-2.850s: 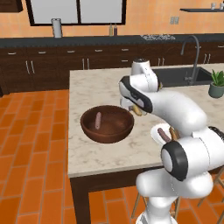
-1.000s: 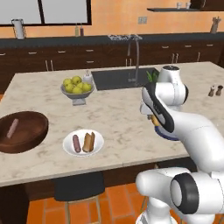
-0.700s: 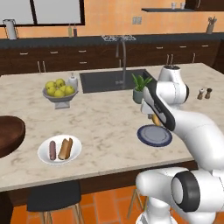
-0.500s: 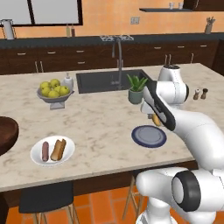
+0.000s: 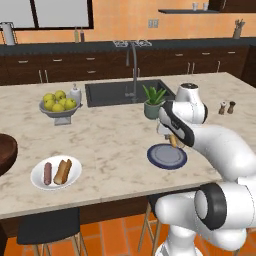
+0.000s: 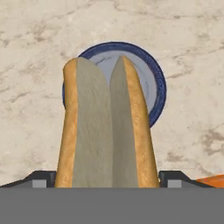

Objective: Place one bun and one sausage from the bowl on each plate.

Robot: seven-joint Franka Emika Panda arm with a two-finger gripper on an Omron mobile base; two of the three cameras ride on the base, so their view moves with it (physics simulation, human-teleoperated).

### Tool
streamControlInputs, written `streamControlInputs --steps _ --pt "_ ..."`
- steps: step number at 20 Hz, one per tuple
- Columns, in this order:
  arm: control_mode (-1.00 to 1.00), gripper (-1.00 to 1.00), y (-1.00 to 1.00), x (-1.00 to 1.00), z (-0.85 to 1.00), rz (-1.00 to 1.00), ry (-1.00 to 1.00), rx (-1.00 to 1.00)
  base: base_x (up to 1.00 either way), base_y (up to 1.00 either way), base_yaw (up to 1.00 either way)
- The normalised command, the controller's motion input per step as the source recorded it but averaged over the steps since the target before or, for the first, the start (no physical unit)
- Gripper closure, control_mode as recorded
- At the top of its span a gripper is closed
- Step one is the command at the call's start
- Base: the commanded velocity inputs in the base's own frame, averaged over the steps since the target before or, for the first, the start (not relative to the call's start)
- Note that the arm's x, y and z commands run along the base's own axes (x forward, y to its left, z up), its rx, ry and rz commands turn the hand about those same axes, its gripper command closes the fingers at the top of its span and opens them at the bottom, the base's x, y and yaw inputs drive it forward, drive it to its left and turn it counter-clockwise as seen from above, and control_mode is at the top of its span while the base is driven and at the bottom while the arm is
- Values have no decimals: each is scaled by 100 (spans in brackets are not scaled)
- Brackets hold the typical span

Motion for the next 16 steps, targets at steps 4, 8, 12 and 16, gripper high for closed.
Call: streamControlInputs --steps 4,8,12,16 --pt "-100 100 -23 79 -84 0 2 0 0 0 0" --pt "-100 100 -52 46 -57 0 9 0 0 0 0" --pt "-100 100 -31 18 -30 0 14 0 0 0 0" --pt "-100 100 1 0 -11 0 3 0 0 0 0"
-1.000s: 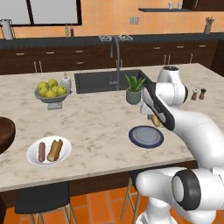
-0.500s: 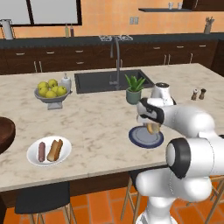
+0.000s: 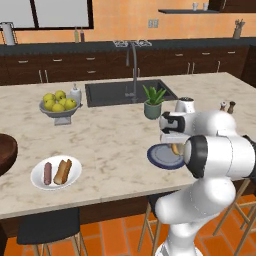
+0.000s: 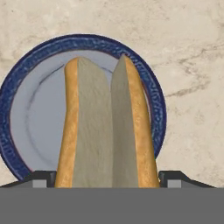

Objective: Place one bun and one sausage from the bowl on each plate.

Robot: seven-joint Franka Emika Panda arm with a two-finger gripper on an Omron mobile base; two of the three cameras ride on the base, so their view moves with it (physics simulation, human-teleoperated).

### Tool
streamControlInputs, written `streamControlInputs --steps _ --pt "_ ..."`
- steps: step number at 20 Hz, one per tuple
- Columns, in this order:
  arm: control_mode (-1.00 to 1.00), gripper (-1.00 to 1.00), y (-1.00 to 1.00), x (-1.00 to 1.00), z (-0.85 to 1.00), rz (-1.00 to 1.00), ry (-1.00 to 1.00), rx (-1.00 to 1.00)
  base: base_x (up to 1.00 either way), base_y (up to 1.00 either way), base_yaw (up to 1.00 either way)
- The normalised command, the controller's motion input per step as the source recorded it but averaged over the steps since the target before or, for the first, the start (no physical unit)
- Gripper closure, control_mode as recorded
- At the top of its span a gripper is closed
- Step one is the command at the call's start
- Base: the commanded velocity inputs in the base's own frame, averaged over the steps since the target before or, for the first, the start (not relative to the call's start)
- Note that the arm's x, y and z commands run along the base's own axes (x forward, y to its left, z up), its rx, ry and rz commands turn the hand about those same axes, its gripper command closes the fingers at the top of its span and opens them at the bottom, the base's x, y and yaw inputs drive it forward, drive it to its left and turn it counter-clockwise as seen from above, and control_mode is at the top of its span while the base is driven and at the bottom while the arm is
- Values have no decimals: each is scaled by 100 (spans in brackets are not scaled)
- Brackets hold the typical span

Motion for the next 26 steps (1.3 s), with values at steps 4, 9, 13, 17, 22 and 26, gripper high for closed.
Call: streamControlInputs --steps 4,9,13,17,22,26 --pt "-100 100 0 -1 -28 0 0 0 0 0 0" --pt "-100 100 0 0 -31 0 -1 0 0 0 0" --pt "-100 100 0 0 -6 0 -2 0 0 0 0" --pt "-100 -100 0 0 0 0 0 0 0 0 0" --pt "-100 -100 0 0 0 0 0 0 0 0 0" --pt "-100 -100 0 0 0 0 0 0 0 0 0"
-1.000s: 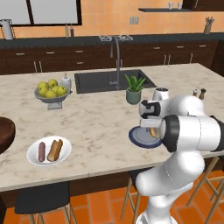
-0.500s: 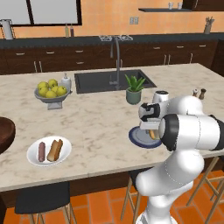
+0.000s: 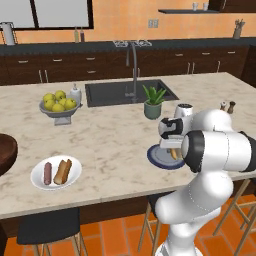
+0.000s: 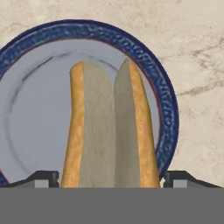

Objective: Place one bun and one sausage from the bowl on each plate.

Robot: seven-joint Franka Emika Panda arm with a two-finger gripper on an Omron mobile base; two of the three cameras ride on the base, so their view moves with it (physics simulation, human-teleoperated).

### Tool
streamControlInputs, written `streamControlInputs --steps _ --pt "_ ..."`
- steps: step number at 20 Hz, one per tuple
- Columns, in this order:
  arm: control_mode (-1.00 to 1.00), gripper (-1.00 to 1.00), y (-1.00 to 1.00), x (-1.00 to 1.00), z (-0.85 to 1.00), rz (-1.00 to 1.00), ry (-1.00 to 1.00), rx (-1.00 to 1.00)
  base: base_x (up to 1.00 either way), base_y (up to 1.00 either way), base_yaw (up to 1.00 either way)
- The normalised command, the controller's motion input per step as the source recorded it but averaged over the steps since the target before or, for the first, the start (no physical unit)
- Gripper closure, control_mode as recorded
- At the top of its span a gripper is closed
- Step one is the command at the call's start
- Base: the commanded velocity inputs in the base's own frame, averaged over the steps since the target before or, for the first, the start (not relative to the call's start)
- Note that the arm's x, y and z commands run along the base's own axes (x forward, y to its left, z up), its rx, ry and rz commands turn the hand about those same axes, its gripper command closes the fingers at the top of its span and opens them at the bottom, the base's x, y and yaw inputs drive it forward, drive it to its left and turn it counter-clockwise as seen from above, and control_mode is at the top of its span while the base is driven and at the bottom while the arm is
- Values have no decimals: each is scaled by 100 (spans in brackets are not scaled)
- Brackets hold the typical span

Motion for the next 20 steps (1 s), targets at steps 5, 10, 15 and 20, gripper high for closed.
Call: streamControlInputs --steps 5,10,15,20 --pt "-100 -100 0 0 0 0 -1 0 0 0 0" --pt "-100 -100 0 -36 54 0 -3 0 0 0 0" --pt "-100 -100 46 -72 75 -1 0 0 0 0 0" --pt "-100 -100 58 -43 64 0 0 0 0 0 0"
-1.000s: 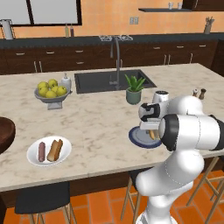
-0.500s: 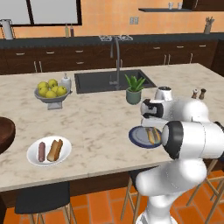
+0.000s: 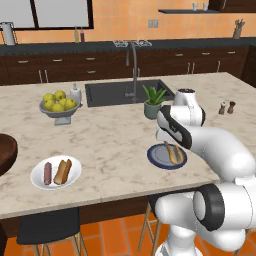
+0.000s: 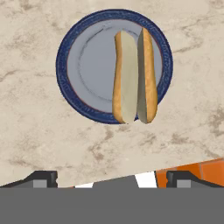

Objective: Place one bun and one sausage from the bowl on each plate.

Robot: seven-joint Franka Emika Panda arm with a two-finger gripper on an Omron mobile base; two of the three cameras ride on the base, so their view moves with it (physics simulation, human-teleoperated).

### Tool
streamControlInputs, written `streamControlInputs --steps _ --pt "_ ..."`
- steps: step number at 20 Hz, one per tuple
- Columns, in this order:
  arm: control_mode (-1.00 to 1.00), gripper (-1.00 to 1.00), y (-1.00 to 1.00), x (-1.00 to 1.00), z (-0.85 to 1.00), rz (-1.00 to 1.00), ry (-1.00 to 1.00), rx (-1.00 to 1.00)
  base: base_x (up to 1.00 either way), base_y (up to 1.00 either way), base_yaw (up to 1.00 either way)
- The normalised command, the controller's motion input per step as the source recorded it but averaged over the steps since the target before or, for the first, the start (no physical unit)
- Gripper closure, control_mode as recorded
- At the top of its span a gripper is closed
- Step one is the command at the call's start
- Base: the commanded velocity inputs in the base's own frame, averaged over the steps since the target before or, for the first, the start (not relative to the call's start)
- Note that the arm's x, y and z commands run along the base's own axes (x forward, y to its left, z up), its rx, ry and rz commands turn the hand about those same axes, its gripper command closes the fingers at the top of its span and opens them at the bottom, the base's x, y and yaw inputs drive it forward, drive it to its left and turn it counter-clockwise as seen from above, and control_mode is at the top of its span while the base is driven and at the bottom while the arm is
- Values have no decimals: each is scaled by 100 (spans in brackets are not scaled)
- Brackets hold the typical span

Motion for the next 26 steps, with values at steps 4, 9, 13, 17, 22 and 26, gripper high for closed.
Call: streamControlInputs --steps 4,9,13,17,22,26 --pt "-100 -100 6 -51 29 0 0 0 0 0 0" --pt "100 -100 0 -29 8 0 0 -2 -5 0 0" --pt "100 -100 0 0 0 0 0 0 -55 13 4" --pt "100 -100 0 0 0 0 0 0 -51 98 13" --pt "100 -100 0 0 0 0 0 0 1 100 7" --pt "100 -100 0 0 0 0 0 0 9 100 4"
